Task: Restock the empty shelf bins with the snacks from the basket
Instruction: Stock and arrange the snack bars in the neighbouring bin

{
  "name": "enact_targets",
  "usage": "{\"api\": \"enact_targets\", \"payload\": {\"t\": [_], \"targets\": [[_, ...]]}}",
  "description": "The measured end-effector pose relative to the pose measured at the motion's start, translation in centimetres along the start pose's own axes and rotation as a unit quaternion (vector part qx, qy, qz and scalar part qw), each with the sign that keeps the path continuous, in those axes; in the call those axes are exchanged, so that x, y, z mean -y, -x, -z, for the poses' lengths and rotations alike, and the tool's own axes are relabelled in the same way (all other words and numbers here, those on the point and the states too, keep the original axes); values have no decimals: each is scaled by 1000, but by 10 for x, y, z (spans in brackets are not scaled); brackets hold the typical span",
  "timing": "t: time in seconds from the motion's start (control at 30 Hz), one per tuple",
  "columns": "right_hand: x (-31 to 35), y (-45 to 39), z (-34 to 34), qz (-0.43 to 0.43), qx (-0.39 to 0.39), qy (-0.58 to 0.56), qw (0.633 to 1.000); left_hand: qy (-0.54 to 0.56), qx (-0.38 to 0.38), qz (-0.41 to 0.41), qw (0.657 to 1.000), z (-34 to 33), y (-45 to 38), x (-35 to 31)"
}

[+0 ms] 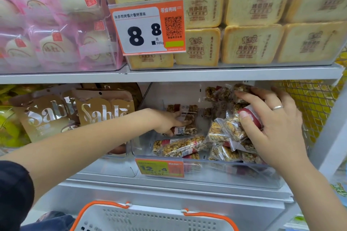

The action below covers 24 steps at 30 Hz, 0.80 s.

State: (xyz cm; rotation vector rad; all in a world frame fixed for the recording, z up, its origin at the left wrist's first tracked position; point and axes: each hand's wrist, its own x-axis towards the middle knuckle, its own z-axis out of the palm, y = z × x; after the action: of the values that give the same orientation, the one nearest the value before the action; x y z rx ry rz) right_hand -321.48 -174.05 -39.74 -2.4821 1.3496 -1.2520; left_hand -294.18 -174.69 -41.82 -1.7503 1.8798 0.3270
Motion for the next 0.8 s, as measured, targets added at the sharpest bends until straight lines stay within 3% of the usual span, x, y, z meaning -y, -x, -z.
{"api": "enact_targets", "payload": {"t": [0.07,0.17,0.43,0.53,0.63,0.8], "targets": [[0,0,0,2,-1,1,1000,-24,-2,6,1000,-1,2,-3],[-1,1,0,2,1,0,1000,-49,-77,-2,996,-5,4,-13],[-1,0,2,4,1,-3,1000,26,-137,50,989,0,6,-24],[-3,1,2,11,4,-4,1000,107,-69,41,991,9,26,-10],[-2,1,1,10,7,-6,1000,77,51,3,996,6,42,-6],[-1,1,2,5,3,-9,1000,-23,28,-17,999,-7,37,-20]]}}
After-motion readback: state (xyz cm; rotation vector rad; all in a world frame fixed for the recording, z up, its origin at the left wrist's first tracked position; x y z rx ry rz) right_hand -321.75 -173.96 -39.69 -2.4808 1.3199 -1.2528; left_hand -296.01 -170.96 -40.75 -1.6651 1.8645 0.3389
